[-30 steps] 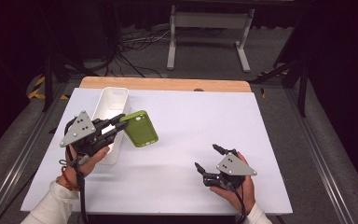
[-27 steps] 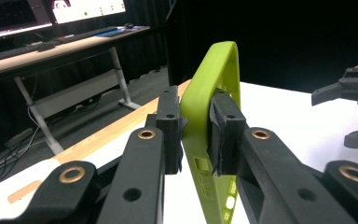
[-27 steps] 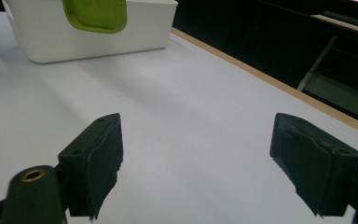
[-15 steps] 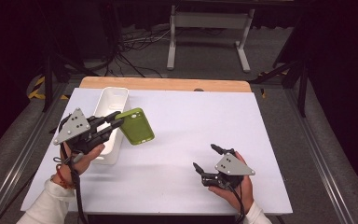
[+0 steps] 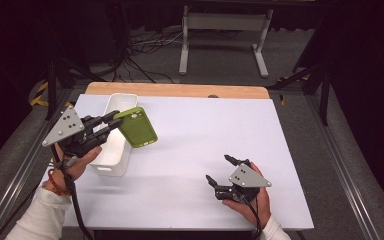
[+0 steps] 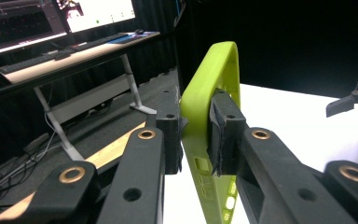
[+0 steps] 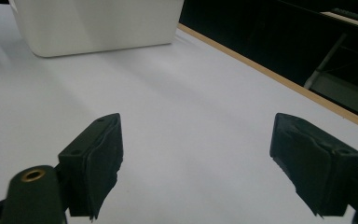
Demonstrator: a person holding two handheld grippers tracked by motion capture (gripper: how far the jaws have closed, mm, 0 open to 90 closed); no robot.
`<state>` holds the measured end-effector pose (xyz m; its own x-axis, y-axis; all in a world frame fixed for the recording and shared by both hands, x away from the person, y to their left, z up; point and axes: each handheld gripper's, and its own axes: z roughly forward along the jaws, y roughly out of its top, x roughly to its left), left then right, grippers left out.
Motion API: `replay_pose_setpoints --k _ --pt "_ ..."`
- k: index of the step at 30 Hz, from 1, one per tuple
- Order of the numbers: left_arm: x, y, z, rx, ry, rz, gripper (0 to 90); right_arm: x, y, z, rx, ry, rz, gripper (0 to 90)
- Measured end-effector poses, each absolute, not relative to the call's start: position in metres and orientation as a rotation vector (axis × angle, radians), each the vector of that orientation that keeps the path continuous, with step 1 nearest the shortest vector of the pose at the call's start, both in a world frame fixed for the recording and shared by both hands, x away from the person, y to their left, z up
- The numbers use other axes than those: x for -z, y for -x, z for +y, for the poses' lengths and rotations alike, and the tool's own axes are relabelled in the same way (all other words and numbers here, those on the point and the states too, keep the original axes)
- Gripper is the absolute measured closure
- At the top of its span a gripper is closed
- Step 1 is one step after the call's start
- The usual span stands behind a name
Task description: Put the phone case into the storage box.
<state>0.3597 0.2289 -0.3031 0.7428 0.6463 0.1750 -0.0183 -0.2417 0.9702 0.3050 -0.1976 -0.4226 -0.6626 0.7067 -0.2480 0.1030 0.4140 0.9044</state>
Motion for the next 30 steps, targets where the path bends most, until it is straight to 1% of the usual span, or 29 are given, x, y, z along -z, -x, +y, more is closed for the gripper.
replay_pose_setpoints --k 6,14,30 --pt "0.297 -0.364 0.237 -0.669 -1.71 0.506 76.8 0.423 -0.306 -0.198 -1.25 -0.683 2.054 17.8" --pt "0.29 -0.369 0.246 -0.702 -1.721 0.504 76.8 0.421 -0.306 -0.199 -1.26 -0.69 2.044 17.9" --pt "0.284 -0.384 0.27 -0.729 -1.698 0.554 76.8 0.421 -0.308 -0.197 -1.259 -0.674 2.055 17.8"
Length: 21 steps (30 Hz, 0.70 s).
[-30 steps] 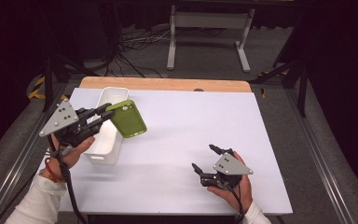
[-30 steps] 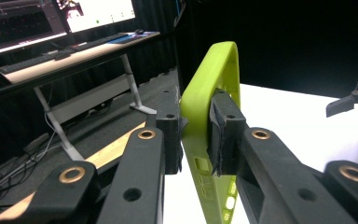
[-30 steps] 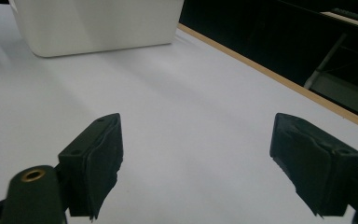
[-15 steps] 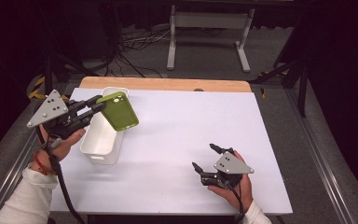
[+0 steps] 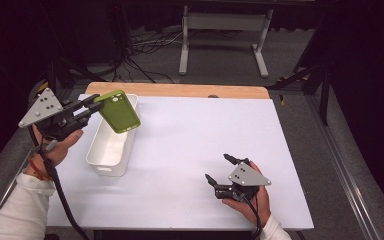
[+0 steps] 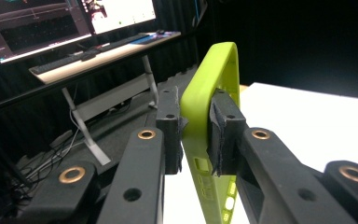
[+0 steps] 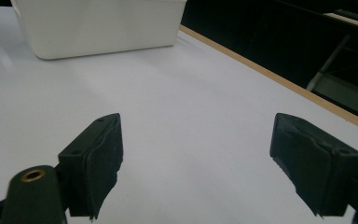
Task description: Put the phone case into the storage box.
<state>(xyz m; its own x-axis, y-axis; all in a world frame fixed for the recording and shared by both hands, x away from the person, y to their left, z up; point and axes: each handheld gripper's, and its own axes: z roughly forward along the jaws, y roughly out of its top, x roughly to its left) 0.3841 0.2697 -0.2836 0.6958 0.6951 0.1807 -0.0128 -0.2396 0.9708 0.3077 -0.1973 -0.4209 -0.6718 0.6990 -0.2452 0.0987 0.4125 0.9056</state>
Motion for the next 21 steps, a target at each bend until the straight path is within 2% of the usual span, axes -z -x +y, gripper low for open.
replay_pose_setpoints --k 21 --pt "0.299 -0.418 0.283 -0.789 -1.758 0.624 76.8 0.423 -0.31 -0.195 -1.254 -0.672 2.064 17.8"
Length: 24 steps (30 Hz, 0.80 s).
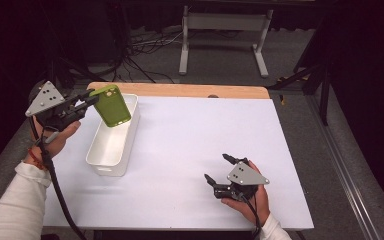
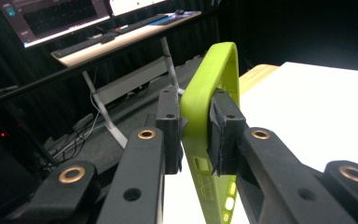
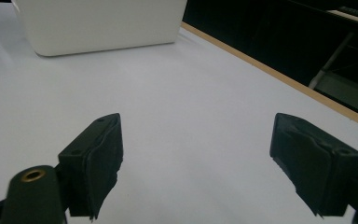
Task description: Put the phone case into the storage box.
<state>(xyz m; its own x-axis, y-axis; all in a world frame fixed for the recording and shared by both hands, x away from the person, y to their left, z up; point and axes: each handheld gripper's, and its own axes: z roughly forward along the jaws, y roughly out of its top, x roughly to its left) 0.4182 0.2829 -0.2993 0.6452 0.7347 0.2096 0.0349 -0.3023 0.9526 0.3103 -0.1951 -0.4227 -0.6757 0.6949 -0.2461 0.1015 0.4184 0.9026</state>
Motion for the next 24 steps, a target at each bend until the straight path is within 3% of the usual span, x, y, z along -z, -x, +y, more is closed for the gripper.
replay_pose_setpoints --k 24 --pt "0.351 -0.497 0.277 -0.8 -1.892 0.745 76.7 0.427 -0.312 -0.192 -1.235 -0.683 2.094 18.0"
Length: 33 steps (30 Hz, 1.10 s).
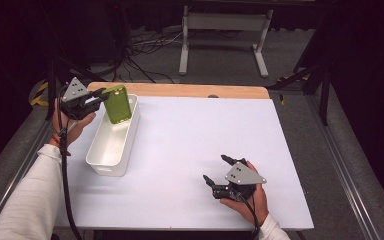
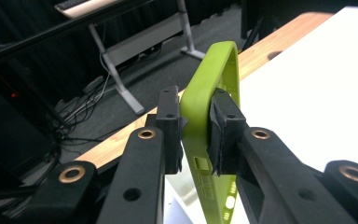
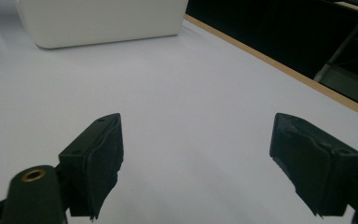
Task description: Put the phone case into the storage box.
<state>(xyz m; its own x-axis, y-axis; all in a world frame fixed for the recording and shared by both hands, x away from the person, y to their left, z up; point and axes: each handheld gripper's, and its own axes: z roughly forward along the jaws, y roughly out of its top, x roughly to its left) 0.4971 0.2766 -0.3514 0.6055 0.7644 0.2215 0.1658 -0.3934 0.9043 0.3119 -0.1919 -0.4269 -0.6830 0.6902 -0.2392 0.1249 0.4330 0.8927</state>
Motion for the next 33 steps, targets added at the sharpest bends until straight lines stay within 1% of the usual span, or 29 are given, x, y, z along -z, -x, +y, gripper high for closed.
replay_pose_setpoints --k 10,19,22,26,30,33 --pt "0.367 -0.511 0.274 -0.769 -1.888 0.761 76.8 0.428 -0.313 -0.192 -1.226 -0.691 2.103 18.0" --pt "0.377 -0.522 0.271 -0.77 -1.909 0.747 76.7 0.429 -0.314 -0.192 -1.212 -0.693 2.104 18.0" --pt "0.378 -0.524 0.272 -0.744 -1.89 0.746 76.7 0.43 -0.314 -0.192 -1.212 -0.698 2.106 18.0" --pt "0.381 -0.528 0.273 -0.763 -1.87 0.769 76.1 0.431 -0.314 -0.19 -1.203 -0.69 2.118 18.0" --pt "0.382 -0.534 0.271 -0.804 -1.879 0.783 73.9 0.432 -0.315 -0.189 -1.2 -0.691 2.126 18.0" --pt "0.383 -0.537 0.27 -0.807 -1.878 0.788 72.2 0.433 -0.315 -0.188 -1.196 -0.684 2.135 18.0"
